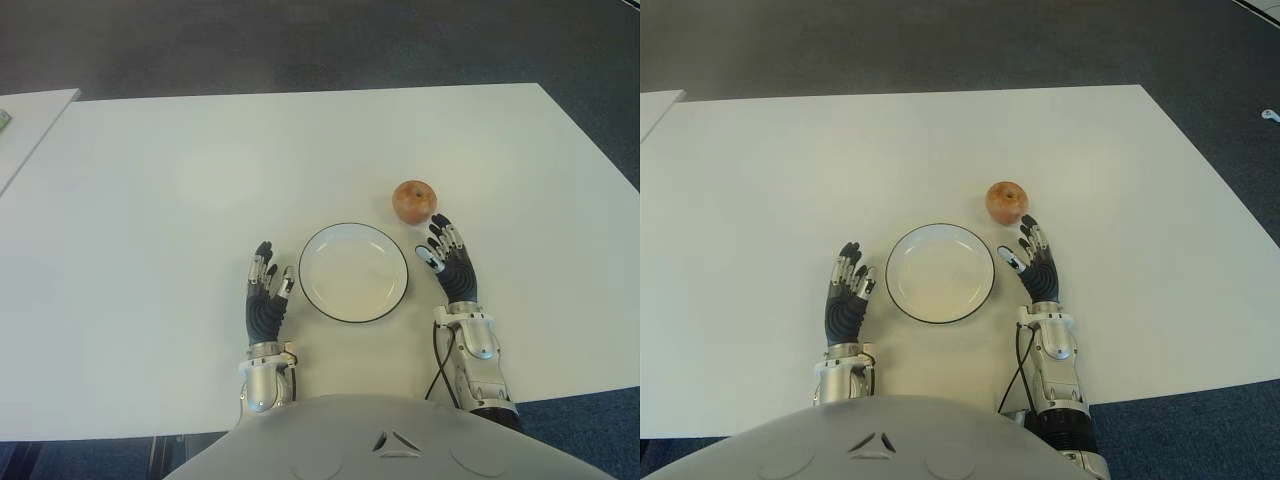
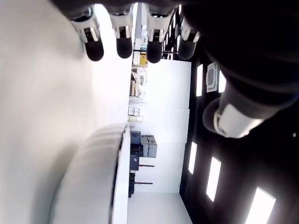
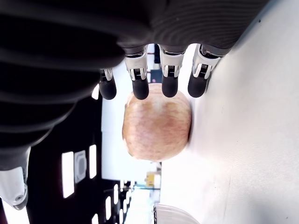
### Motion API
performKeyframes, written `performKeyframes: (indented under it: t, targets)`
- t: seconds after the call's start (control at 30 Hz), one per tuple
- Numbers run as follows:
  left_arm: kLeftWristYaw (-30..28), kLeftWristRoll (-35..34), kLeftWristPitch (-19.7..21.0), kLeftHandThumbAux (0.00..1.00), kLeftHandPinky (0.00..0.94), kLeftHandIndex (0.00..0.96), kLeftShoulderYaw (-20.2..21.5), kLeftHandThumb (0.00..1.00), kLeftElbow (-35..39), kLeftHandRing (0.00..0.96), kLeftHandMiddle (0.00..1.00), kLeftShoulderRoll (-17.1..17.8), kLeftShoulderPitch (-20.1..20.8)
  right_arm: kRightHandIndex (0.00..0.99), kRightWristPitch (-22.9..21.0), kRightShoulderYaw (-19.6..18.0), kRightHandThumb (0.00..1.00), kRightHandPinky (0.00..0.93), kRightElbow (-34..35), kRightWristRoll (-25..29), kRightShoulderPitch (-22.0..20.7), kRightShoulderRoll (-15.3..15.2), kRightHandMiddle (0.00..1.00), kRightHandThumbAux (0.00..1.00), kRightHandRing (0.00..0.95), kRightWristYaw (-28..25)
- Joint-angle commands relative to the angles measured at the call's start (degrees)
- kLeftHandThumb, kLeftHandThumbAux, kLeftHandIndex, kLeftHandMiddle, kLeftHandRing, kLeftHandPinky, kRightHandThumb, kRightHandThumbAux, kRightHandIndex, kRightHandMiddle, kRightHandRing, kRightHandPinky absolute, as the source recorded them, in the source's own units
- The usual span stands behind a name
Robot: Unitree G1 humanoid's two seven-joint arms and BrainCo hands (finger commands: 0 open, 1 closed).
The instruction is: Put the apples into the plate.
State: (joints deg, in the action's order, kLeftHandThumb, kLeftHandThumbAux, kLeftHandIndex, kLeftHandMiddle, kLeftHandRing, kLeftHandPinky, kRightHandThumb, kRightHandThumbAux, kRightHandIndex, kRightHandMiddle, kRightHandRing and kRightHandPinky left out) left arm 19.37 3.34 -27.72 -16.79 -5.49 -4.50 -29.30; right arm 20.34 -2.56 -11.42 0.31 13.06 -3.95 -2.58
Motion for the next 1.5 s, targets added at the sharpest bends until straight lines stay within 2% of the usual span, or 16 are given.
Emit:
performKeyframes:
  t: [0.03, 0.27, 0.6, 0.87, 0.93, 1.07, 1.13, 1.2, 1.27, 1.33, 1.4, 1.5]
  targets:
    - [-1.0, -0.7, 3.2, 0.602, 0.002, 0.093, 0.2, 0.057, -0.7, 0.036, 0.086, -3.2, 1.0, 0.000, -1.9, 0.3, 0.194, 0.000, -2.2, -0.3, 1.6, 0.0, 0.000, 0.542, 0.000, -0.4]
    - [-1.8, -1.1, 4.5, 0.616, 0.001, 0.101, -0.1, 0.053, 0.8, 0.034, 0.084, -3.1, 0.5, 0.000, -1.9, 0.4, 0.191, 0.000, -1.8, -0.2, 1.8, 0.1, 0.000, 0.542, 0.000, -0.4]
    - [-2.4, -1.6, 8.9, 0.611, 0.000, 0.086, -0.2, 0.051, 3.7, 0.011, 0.063, -3.4, -0.1, 0.000, -2.1, -0.5, 0.183, 0.000, -0.7, 0.7, 2.1, -0.1, 0.000, 0.568, 0.000, -0.5]
    - [-2.1, -0.6, 10.6, 0.630, 0.000, 0.068, -0.4, 0.035, 4.5, 0.007, 0.054, -3.0, -0.1, 0.000, -4.2, -3.9, 0.158, 0.000, 3.9, 2.1, 1.5, -3.7, 0.000, 0.605, 0.000, -1.8]
    - [-2.2, -0.4, 10.1, 0.637, 0.000, 0.067, -0.4, 0.031, 4.2, 0.009, 0.054, -2.9, 0.0, 0.000, -1.5, -5.1, 0.161, 0.000, 3.2, 0.2, 0.2, -4.4, 0.000, 0.608, 0.000, 0.3]
    - [-2.6, -0.5, 9.7, 0.649, 0.000, 0.067, -0.4, 0.024, 4.1, 0.012, 0.055, -2.8, 0.1, 0.000, 6.3, -5.9, 0.195, 0.000, 1.6, -7.9, -2.2, -5.9, 0.000, 0.601, 0.000, 7.0]
    - [-2.6, -0.4, 9.7, 0.651, 0.000, 0.068, -0.5, 0.022, 4.1, 0.013, 0.057, -2.8, 0.2, 0.000, 10.7, -6.0, 0.230, 0.000, 1.1, -14.6, -4.2, -7.6, 0.000, 0.584, 0.000, 12.2]
    - [-2.3, -0.2, 9.7, 0.658, 0.005, 0.070, -0.6, 0.017, 3.9, 0.016, 0.059, -3.0, 0.4, 0.000, 13.2, -5.6, 0.269, 0.000, 2.0, -23.9, -7.1, -10.7, 0.000, 0.561, 0.000, 18.2]
    - [-1.7, 0.2, 9.8, 0.664, 0.011, 0.074, -0.5, 0.013, 3.9, 0.020, 0.062, -3.2, 0.4, 0.000, 13.7, -4.6, 0.288, 0.000, 1.2, -32.8, -9.8, -15.1, 0.000, 0.544, 0.000, 23.6]
    - [-1.2, 0.4, 10.0, 0.670, 0.016, 0.080, -0.4, 0.010, 3.7, 0.025, 0.066, -3.6, 0.6, 0.000, 13.3, -3.3, 0.296, 0.000, -0.2, -39.4, -12.0, -19.0, 0.000, 0.521, 0.000, 27.7]
    - [-1.0, 0.3, 10.3, 0.676, 0.020, 0.085, -0.3, 0.006, 3.6, 0.031, 0.070, -4.0, 0.6, 0.000, 12.2, -2.0, 0.297, 0.000, -0.9, -44.4, -13.5, -21.9, 0.000, 0.491, 0.000, 30.7]
    - [-0.8, 0.1, 10.6, 0.680, 0.022, 0.090, -0.1, 0.004, 3.1, 0.035, 0.073, -4.4, 1.0, 0.000, 10.8, -0.3, 0.294, 0.000, -1.8, -48.8, -15.0, -24.6, 0.000, 0.458, 0.000, 33.4]
